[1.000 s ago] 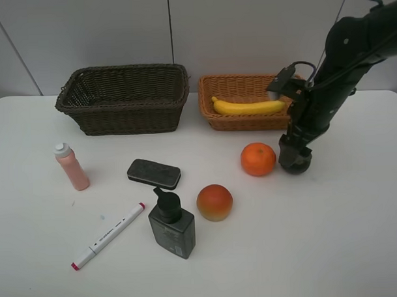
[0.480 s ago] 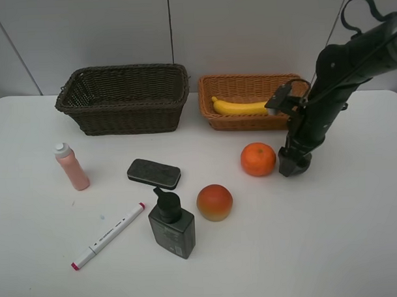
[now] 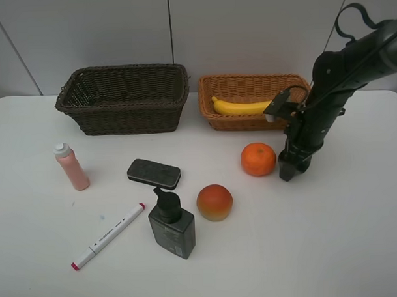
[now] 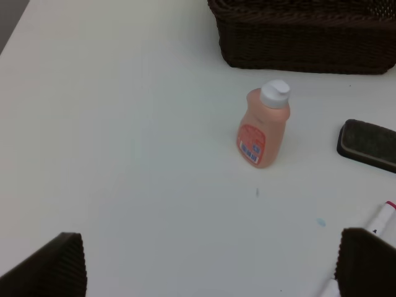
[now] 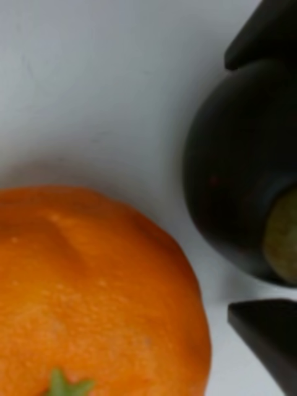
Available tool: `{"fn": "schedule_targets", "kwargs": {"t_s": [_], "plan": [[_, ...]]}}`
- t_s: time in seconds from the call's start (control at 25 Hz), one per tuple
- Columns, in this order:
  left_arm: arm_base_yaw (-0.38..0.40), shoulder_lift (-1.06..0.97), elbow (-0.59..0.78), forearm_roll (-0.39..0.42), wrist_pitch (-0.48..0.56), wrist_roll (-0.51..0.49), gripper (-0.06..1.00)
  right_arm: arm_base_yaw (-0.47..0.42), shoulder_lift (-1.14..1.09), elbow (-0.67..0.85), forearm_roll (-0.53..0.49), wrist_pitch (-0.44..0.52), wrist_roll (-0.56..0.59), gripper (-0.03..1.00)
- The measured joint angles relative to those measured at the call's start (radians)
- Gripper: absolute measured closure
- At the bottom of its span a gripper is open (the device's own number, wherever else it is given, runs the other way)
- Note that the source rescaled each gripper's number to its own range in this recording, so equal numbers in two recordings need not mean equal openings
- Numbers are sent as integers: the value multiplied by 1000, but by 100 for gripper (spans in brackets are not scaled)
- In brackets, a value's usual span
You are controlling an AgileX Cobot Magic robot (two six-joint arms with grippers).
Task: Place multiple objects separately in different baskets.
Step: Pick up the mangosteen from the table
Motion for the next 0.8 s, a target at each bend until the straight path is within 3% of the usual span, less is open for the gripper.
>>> {"fn": "schedule_targets", "kwargs": {"t_s": [0.04,0.56,0.8], "plan": [[0,0,0,0,0,0,-6,0,0,0,0,5,0,33],[0,0,0,0,0,0,-6,0,-10,0,-48,45,3,34],[0,0,0,0,0,0,-6,0,-159,0,-48,72,22,34]]}}
